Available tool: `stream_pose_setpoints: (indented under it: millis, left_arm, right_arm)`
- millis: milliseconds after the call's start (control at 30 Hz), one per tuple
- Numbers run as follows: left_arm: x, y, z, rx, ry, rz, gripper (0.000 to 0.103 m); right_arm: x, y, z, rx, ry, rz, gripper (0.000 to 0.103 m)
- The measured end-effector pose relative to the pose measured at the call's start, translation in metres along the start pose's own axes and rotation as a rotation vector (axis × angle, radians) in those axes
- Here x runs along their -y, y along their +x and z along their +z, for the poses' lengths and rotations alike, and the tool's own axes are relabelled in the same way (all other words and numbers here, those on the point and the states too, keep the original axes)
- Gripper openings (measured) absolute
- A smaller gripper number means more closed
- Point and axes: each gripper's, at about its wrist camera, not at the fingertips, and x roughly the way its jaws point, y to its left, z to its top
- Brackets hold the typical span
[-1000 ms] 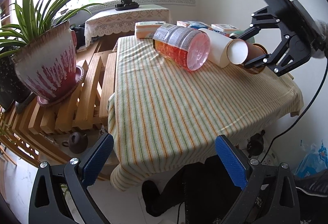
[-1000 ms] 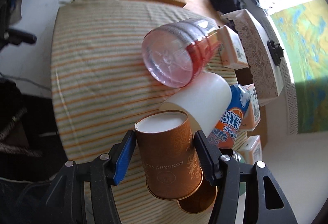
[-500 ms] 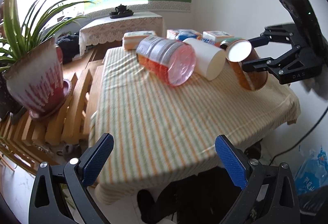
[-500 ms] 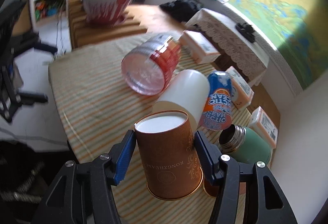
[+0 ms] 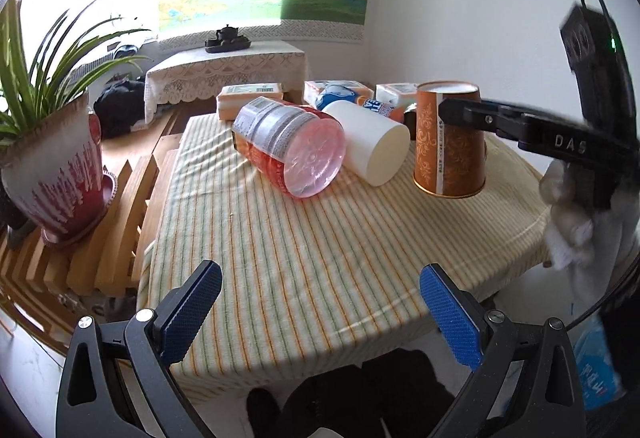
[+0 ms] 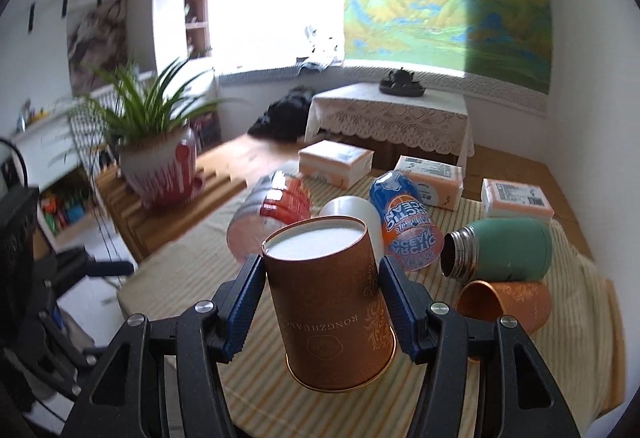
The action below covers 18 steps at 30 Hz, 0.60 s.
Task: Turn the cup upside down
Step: 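Lower the brown cup rim-down onto the table and open the right gripper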
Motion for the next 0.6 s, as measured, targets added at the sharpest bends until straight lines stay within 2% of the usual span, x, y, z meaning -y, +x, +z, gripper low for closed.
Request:
stream_pose_setpoints:
  millis: [233,367,600]
  left_arm:
    - [0.002,-0.001,-0.004,-0.004,-0.006,-0.014,0.101]
    - [0.006,-0.001,-0.005,-0.004,0.005,-0.022,0.101]
    - [0.009,-0.001,-0.002,0.002,0.012,-0.027,0.101]
  right_arm:
    - [0.020,0.010,-0.024,0.048,0.146,0.010,0.055]
    - [0.020,0.013,-0.034,0.086,0.134,-0.014,0.055]
    - [0.007,0.016,-0.050,0.091,0.083,-0.043,0.055]
